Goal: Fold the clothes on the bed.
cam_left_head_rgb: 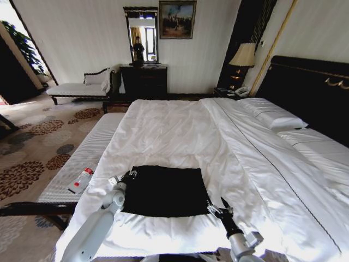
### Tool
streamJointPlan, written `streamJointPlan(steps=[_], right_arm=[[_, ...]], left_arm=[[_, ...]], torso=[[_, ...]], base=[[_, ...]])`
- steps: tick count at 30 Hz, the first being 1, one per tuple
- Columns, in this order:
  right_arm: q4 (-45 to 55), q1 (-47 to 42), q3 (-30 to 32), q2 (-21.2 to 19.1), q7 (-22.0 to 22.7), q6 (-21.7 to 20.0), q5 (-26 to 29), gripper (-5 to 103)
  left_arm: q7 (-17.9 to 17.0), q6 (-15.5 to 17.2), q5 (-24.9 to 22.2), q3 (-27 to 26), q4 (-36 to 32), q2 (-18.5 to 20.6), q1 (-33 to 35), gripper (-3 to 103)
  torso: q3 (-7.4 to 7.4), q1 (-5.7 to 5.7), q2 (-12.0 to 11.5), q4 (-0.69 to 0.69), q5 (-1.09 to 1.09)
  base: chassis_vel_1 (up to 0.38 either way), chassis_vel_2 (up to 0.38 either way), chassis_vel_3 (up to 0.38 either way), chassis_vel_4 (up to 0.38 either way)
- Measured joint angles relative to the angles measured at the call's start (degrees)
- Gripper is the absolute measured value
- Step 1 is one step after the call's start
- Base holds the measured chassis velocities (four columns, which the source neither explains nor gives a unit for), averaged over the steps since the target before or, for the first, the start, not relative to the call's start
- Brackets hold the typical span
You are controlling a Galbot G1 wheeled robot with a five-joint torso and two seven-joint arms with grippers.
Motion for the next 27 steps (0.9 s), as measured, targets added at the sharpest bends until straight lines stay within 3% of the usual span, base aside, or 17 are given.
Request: streamJointPlan(steps=[2, 7, 12, 19, 27], right_arm=[[0.1, 0.0, 0.0, 0.0, 0.0, 0.0, 0.0, 100], [0.7, -0.2, 0.0, 0.0, 0.3, -0.3, 0.3, 100], [1.5, -0.3, 0.2, 0.0, 0.4, -0.5, 0.4, 100], [1.8, -0.5, 0.2, 0.1, 0.5, -0.6, 0.4, 100], [1.5, -0.6, 0.0, 0.5, 0.0, -0.4, -0.4, 100]], left_arm=[[-0.1, 0.2, -0.5, 0.1, 0.0, 0.3, -0.3, 42], [-0.6, 1.4, -1.9, 0.9, 1.4, 0.9, -2.1, 18], [-0.8, 2.0, -2.1, 1.5, 2.0, 0.8, -2.7, 12], [-1.0, 2.1, -1.7, 1.6, 1.9, 0.4, -2.5, 10], [0.3, 1.4, -2.9, 0.8, -1.7, 1.5, -1.4, 30]], torso=[[0.00, 0.00, 0.0, 0.00, 0.00], [0.00, 0.00, 0.0, 0.00, 0.00], [0.00, 0.00, 0.0, 0.00, 0.00], [0.00, 0.00, 0.0, 0.00, 0.00], [0.00, 0.00, 0.0, -0.01, 0.00]], base=[[0.000, 0.000, 0.000, 0.000], [0.000, 0.000, 0.000, 0.000], [0.000, 0.000, 0.000, 0.000], [0.000, 0.000, 0.000, 0.000], [0.000, 0.000, 0.000, 0.000]])
